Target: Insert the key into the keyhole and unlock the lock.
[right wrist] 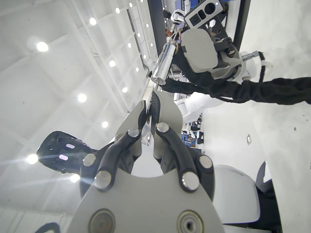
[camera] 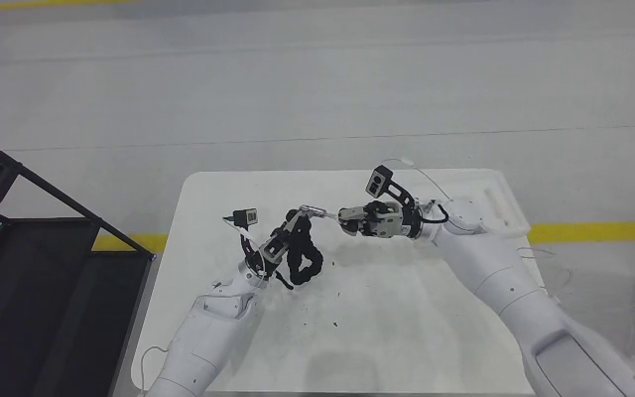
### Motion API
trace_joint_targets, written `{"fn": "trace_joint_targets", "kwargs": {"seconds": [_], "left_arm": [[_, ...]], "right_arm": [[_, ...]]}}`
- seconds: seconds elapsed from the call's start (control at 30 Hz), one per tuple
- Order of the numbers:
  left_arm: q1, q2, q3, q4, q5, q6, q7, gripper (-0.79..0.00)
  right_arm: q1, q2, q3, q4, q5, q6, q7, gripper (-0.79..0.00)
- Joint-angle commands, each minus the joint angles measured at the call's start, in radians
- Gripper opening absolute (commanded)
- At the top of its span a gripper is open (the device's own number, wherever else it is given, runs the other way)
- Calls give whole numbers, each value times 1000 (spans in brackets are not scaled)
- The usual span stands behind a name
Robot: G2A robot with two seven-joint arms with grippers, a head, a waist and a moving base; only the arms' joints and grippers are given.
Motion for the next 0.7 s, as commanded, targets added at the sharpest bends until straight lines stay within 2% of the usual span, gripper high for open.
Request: {"fn": "trace_joint_targets", "kwargs": {"seconds": [0.0,0.4,0.5,0.53,0.57,0.6,0.67], "left_arm": [[0,0,0,0,0,0,0,-785],[0,0,0,0,0,0,0,-785],[0,0,0,0,0,0,0,-785],[0,0,0,0,0,0,0,-785],[0,0,0,0,0,0,0,-785],[0,0,0,0,0,0,0,-785],[0,0,0,0,0,0,0,-785]], "right_arm": [[-4,-7,2,11,20,19,4,-785],[-18,-48,0,70,116,156,14,-785],[-19,-57,-4,81,112,160,16,-785],[-19,-60,-6,84,108,161,20,-730],[-18,-62,-7,87,104,161,22,-228],[-17,-65,-8,91,98,158,24,0],[-14,-68,-7,97,87,147,30,0]]}}
